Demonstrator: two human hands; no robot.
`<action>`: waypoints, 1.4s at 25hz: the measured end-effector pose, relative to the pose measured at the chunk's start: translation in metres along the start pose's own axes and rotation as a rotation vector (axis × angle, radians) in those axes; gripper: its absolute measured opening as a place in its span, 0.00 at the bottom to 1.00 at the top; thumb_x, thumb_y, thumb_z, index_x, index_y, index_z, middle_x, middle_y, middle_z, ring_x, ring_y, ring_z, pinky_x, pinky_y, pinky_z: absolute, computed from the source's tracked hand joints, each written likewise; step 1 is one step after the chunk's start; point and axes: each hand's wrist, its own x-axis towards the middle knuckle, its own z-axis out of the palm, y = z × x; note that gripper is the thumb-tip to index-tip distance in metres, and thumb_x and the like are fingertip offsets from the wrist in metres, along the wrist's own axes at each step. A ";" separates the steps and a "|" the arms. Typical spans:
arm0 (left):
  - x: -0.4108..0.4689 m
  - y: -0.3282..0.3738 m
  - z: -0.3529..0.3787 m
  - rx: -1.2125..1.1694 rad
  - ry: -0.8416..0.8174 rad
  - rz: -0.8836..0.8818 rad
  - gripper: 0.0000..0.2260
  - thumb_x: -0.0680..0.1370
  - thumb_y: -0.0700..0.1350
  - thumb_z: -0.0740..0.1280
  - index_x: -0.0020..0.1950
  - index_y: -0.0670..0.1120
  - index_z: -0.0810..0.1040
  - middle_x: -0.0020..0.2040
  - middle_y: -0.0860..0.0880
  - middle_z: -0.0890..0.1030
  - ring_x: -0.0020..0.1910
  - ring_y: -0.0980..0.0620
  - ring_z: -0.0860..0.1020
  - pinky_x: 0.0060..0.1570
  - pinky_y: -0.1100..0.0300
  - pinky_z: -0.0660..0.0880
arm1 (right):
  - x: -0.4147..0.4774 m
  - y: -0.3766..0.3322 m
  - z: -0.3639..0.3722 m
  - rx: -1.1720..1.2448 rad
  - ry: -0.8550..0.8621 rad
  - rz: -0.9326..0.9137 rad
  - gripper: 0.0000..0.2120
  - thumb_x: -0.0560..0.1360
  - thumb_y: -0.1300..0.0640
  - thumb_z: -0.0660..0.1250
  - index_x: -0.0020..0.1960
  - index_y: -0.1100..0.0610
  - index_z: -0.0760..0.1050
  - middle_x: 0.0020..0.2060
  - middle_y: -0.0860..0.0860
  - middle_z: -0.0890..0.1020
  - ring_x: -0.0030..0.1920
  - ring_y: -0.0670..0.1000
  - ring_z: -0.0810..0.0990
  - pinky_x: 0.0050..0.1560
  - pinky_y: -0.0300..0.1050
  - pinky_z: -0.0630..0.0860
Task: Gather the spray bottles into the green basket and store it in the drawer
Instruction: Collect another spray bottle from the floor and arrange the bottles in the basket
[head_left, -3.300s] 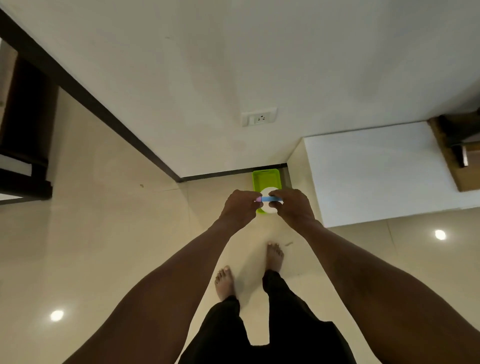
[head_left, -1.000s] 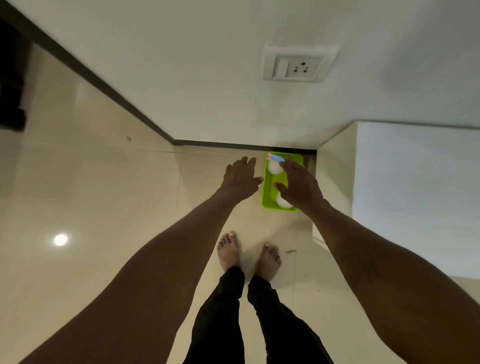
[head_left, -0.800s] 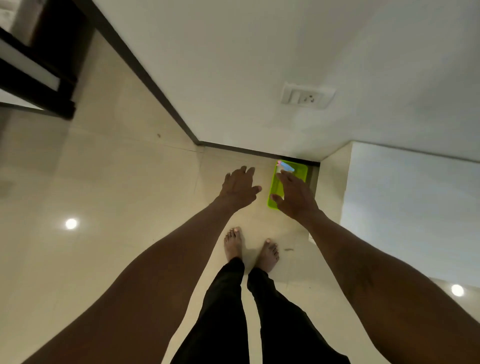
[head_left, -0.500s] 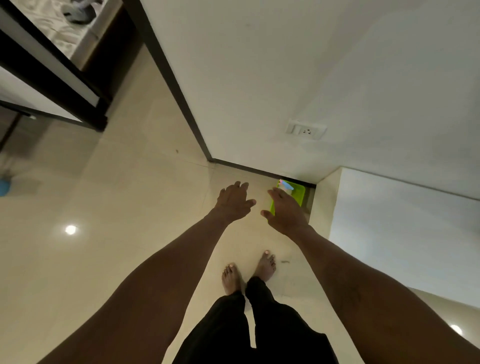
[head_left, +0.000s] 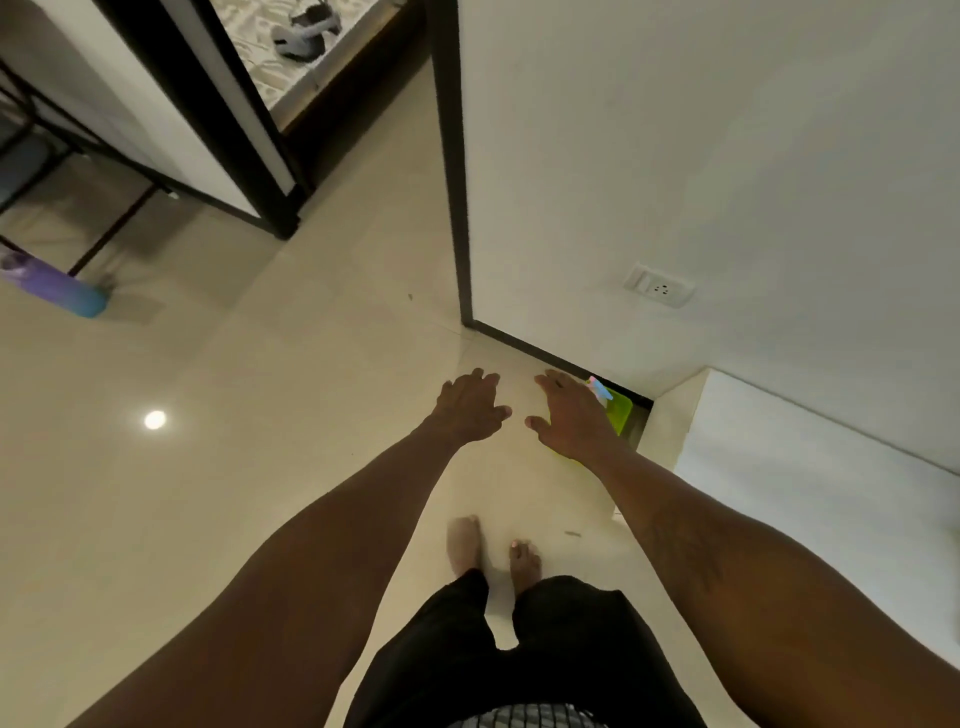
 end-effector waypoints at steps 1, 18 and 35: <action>-0.010 -0.005 0.001 -0.010 0.006 -0.023 0.28 0.80 0.56 0.64 0.76 0.45 0.64 0.74 0.42 0.68 0.73 0.41 0.68 0.71 0.46 0.64 | -0.001 -0.006 0.000 -0.007 -0.017 -0.029 0.34 0.77 0.47 0.67 0.77 0.57 0.60 0.77 0.54 0.62 0.78 0.53 0.59 0.75 0.54 0.61; -0.222 -0.090 0.087 -0.403 0.221 -0.578 0.27 0.80 0.54 0.65 0.75 0.43 0.65 0.68 0.42 0.74 0.69 0.40 0.72 0.67 0.45 0.69 | -0.051 -0.123 0.051 -0.244 -0.221 -0.622 0.33 0.78 0.45 0.66 0.77 0.56 0.60 0.78 0.53 0.61 0.78 0.53 0.57 0.76 0.53 0.58; -0.517 -0.207 0.242 -0.762 0.414 -1.144 0.26 0.80 0.55 0.64 0.74 0.44 0.66 0.67 0.44 0.73 0.67 0.41 0.72 0.63 0.48 0.70 | -0.209 -0.386 0.194 -0.428 -0.440 -1.138 0.34 0.75 0.45 0.68 0.76 0.54 0.61 0.78 0.53 0.61 0.78 0.53 0.58 0.76 0.53 0.59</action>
